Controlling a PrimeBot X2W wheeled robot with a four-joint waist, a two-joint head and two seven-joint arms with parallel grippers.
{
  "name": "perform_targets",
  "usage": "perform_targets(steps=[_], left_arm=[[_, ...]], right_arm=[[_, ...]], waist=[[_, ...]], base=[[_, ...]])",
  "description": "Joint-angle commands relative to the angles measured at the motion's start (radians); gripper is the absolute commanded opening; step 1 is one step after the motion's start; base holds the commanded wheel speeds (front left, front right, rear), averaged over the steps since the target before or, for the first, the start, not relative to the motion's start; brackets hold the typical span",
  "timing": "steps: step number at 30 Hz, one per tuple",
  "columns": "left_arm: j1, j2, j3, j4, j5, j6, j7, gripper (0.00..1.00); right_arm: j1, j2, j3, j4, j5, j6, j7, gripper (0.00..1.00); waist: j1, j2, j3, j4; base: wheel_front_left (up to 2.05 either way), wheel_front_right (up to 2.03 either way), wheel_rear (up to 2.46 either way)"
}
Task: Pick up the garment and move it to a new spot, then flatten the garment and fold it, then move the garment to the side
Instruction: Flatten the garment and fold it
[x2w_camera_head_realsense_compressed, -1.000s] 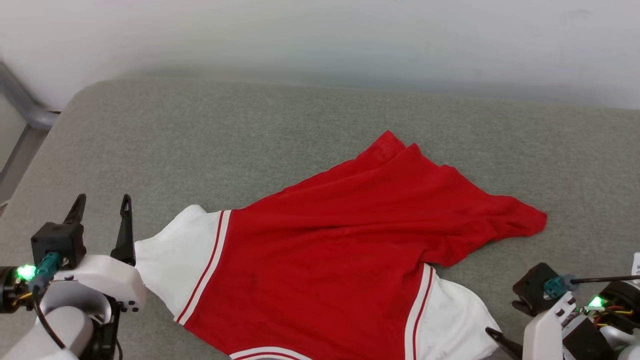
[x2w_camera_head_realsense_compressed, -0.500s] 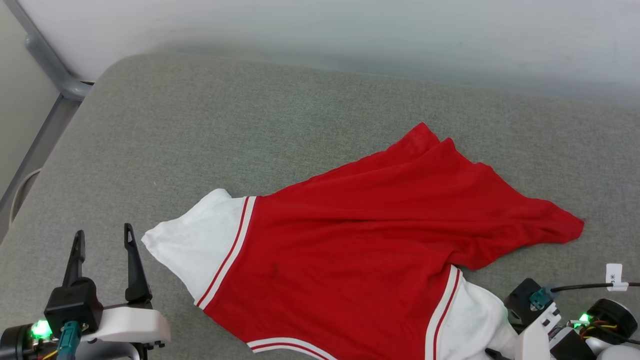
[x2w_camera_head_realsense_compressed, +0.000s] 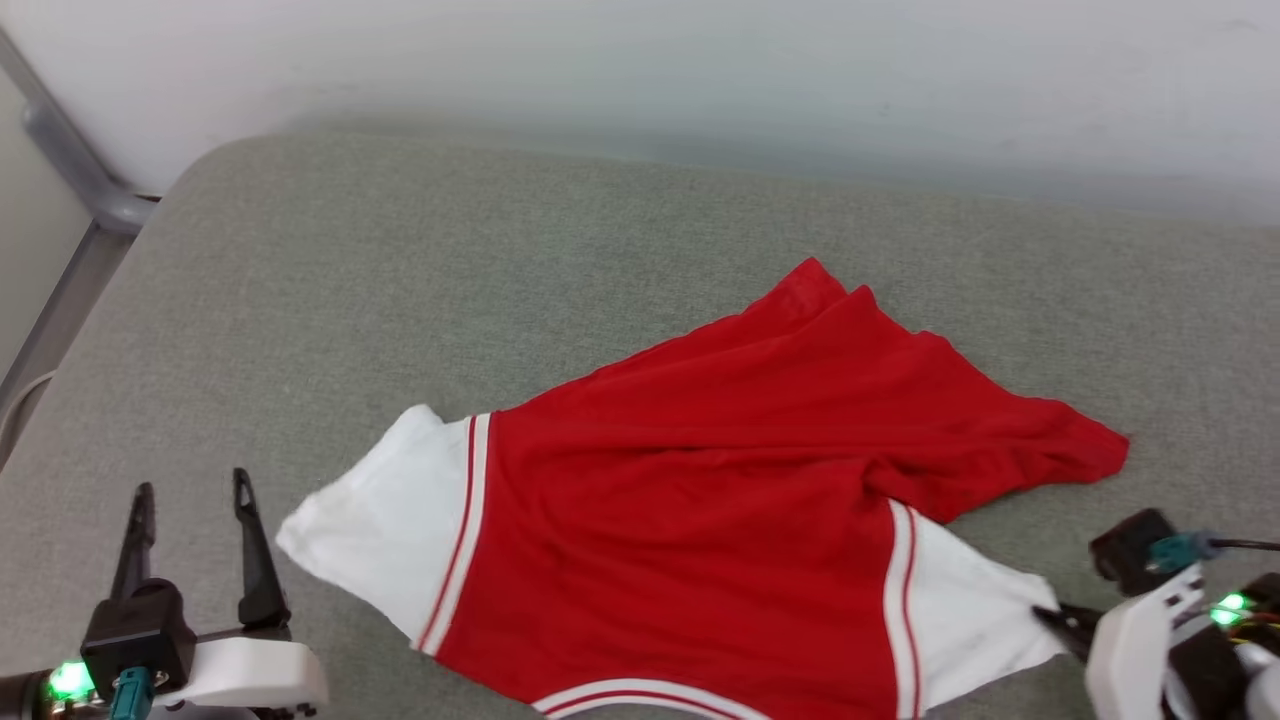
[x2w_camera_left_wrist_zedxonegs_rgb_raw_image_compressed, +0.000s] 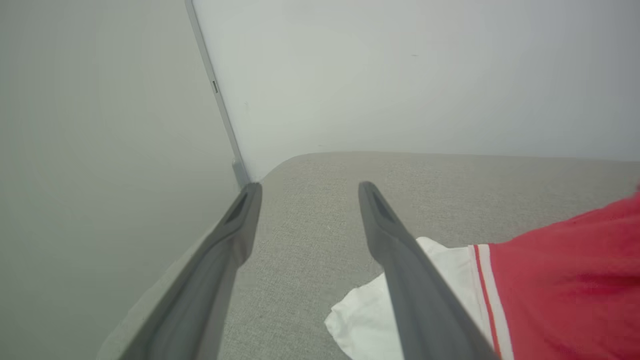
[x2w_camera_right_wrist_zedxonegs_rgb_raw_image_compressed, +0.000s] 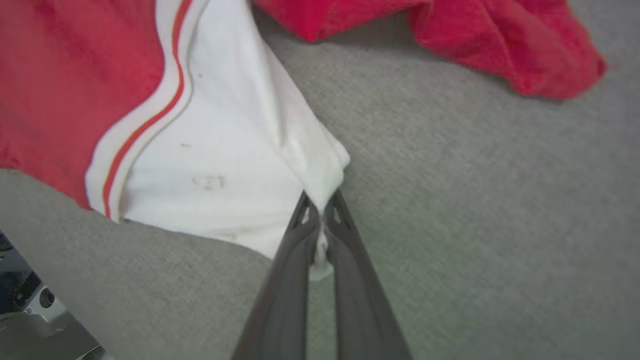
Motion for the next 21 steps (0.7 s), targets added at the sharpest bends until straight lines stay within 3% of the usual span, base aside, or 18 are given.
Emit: perform_targets(steps=[1,7,13,16,21], left_arm=[[0.011,-0.006,0.004,0.004,0.011,-0.01,-0.004,1.0],[-0.007,-0.012,0.029,0.029,0.041,-0.064,-0.004,1.0],[-0.053,0.017,0.026,0.088,0.045,-0.15,-0.003,1.0],[-0.086,0.047,0.01,0.135,0.03,-0.206,0.004,1.0],[-0.151,0.104,-0.033,0.172,-0.018,-0.328,0.139,1.0]], right_arm=[[0.023,-0.011,-0.026,0.006,0.0,-0.002,-0.002,0.0],[0.094,-0.038,-0.183,0.048,0.024,-0.002,0.006,0.0],[0.152,-0.032,-0.287,0.11,0.024,-0.002,-0.002,0.0],[0.163,-0.015,-0.298,0.112,0.021,-0.002,-0.008,0.0],[0.166,0.004,-0.298,0.103,0.014,-0.002,-0.011,0.0]], waist=[[0.0,0.0,-0.008,-0.01],[0.0,0.0,-0.021,-0.033],[0.0,0.0,-0.031,-0.046],[0.0,0.0,-0.035,-0.053],[0.0,0.0,-0.043,-0.06]], base=[[0.0,0.0,0.0],[0.0,0.0,0.0],[0.0,0.0,0.0],[0.0,0.0,0.0],[0.0,0.0,0.0]])
